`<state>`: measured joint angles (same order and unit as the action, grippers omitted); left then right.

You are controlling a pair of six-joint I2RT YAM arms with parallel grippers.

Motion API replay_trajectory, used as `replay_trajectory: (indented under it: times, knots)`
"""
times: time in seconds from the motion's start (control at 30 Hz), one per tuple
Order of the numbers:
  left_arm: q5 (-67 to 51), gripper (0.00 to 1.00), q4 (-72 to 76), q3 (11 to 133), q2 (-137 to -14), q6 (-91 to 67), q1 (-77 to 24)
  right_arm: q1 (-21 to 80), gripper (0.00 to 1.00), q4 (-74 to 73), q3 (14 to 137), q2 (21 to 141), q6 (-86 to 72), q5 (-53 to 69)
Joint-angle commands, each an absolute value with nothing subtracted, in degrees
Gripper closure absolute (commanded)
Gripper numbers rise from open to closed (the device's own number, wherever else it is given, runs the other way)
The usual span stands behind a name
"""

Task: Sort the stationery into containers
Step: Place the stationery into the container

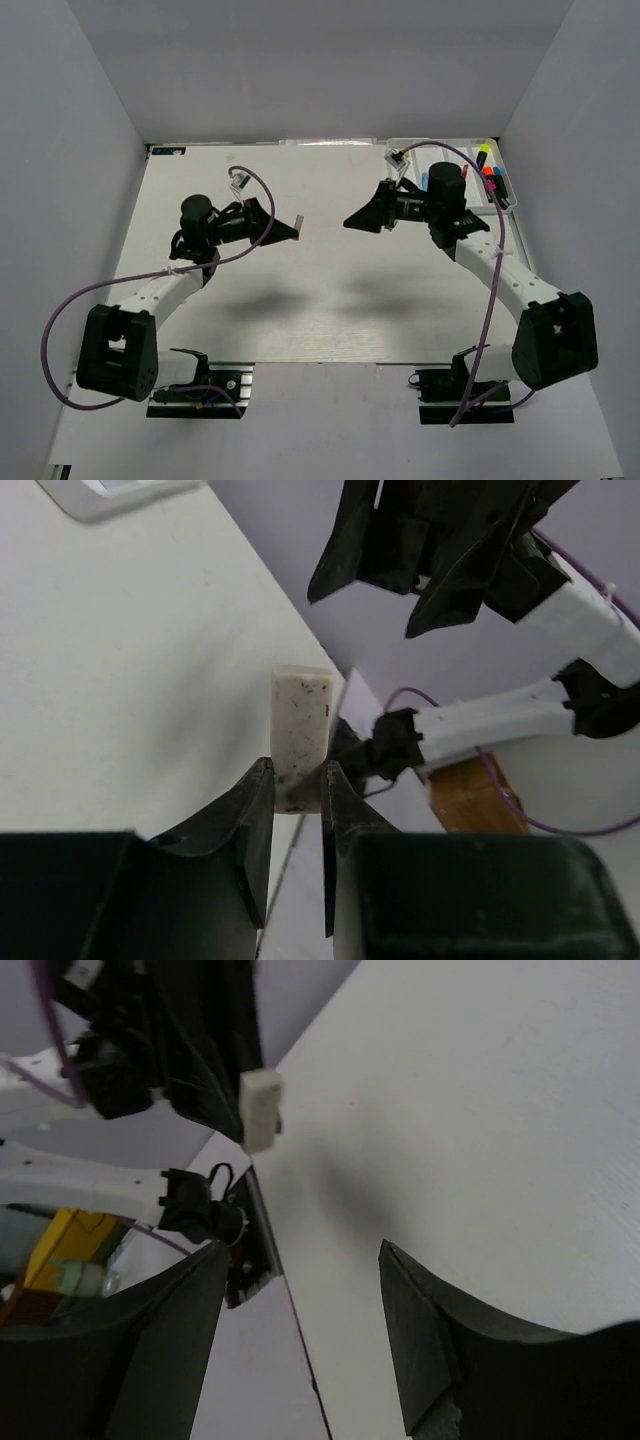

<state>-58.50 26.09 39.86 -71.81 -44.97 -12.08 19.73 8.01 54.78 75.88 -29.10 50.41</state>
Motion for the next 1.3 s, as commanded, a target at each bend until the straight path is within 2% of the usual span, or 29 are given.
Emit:
replay_trajectory:
  times: [0.0, 0.1, 0.23, 0.57, 0.83, 0.97, 1.07, 1.13, 1.17, 1.23, 1.27]
  knots:
    - [-65.0, 0.89, 47.5, 37.3, -73.8, -64.2, -13.6, 22.7, 0.32, 21.3, 59.0, 78.2, -38.6, 56.8]
    - [-64.9, 0.88, 54.6, 37.4, -75.5, -68.5, -14.8, 25.2, 0.27, 28.2, 61.6, 81.3, -43.5, 58.7]
    - [-63.7, 0.89, 60.3, 36.7, -75.9, -73.2, -16.1, 27.1, 0.26, 28.3, 63.9, 84.9, -43.5, 57.6]
    - [-62.3, 0.89, 62.1, 36.2, -75.9, -75.5, -17.2, 30.3, 0.24, 28.5, 66.1, 87.0, -44.3, 56.8]
    - [-61.3, 0.89, 62.3, 35.6, -75.8, -75.4, -17.8, 31.9, 0.32, 29.3, 66.6, 87.0, -44.2, 57.0]
    - [-61.2, 0.9, 62.3, 35.9, -76.2, -75.4, -17.8, 32.2, 0.47, 28.9, 66.5, 87.4, -44.0, 56.3]
    - [-61.1, 0.89, 62.1, 36.2, -76.2, -75.3, -17.8, 32.4, 0.65, 28.3, 66.5, 87.6, -44.0, 55.7]
    - [-61.1, 0.84, 61.8, 36.4, -76.3, -75.1, -17.8, 32.4, 0.72, 28.1, 66.6, 87.5, -43.6, 55.8]
    - [-61.1, 0.81, 61.2, 36.2, -76.2, -74.9, -17.8, 32.4, 0.8, 27.5, 66.7, 87.5, -43.5, 55.6]
    - [-60.9, 0.61, 60.0, 36.5, -76.1, -74.4, -17.8, 32.1, 0.89, 27.1, 66.9, 87.4, -43.1, 55.6]
    - [-60.9, 0.49, 55.4, 36.9, -76.0, -73.7, -17.8, 32.0, 0.98, 25.7, 66.9, 87.2, -42.7, 54.9]
